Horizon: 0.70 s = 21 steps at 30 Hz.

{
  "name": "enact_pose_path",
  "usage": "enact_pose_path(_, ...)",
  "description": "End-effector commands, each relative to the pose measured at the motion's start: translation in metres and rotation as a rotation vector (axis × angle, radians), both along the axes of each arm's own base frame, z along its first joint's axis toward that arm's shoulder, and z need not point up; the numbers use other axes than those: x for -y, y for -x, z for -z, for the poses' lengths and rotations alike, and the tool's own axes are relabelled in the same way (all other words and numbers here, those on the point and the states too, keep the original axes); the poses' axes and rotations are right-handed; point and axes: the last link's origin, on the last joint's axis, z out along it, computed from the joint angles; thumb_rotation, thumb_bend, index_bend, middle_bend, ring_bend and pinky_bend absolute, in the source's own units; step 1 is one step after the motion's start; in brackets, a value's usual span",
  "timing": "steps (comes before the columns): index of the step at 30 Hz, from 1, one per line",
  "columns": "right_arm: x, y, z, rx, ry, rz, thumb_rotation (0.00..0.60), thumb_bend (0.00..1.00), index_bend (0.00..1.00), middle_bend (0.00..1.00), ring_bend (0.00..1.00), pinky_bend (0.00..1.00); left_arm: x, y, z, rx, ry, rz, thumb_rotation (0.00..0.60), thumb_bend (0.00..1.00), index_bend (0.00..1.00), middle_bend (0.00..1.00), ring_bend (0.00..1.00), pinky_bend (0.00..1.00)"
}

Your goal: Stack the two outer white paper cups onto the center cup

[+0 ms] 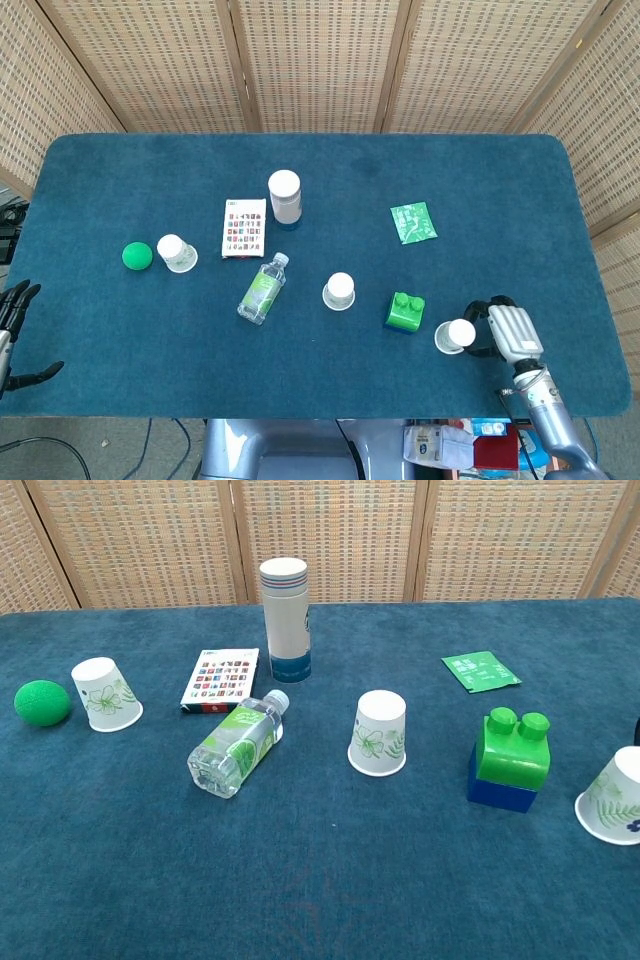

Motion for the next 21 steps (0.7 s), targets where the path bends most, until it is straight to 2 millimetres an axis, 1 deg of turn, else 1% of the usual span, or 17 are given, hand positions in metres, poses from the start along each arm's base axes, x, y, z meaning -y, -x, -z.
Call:
enact_pose_path(1,-0.001,0.0,-0.002,0.002,0.004,-0.001,0.6,0.37,0.56,0.59,0.45,0.26,0.0,0.0,0.0,0.0,0.001,0.0,0.6,0.09,0.0,0.0,0.0,0.0)
enact_pose_path(10,-0.002,-0.001,-0.008,0.033,0.017,0.001,0.6,0.39,0.57,0.59,0.45,0.26,0.0,0.0,0.0,0.0,0.004,0.001,0.6,0.09,0.0,0.0,0.0,0.0)
enact_pose_path(15,-0.003,-0.006,-0.018,0.043,0.039,-0.018,0.6,0.39,0.57,0.59,0.45,0.26,0.0,0.0,0.001,0.001,0.01,-0.001,0.6,0.09,0.0,0.0,0.0,0.0)
enact_pose_path(18,0.0,-0.015,-0.029,0.053,0.066,-0.051,0.6,0.4,0.57,0.59,0.45,0.26,-0.001,0.0,0.001,0.0,0.011,-0.004,0.6,0.09,0.0,0.0,0.0,0.0)
enact_pose_path(21,0.006,-0.033,-0.044,0.068,0.099,-0.096,0.6,0.42,0.57,0.59,0.45,0.26,-0.002,0.0,0.002,-0.001,0.014,-0.006,0.6,0.09,0.0,0.0,0.0,0.0)
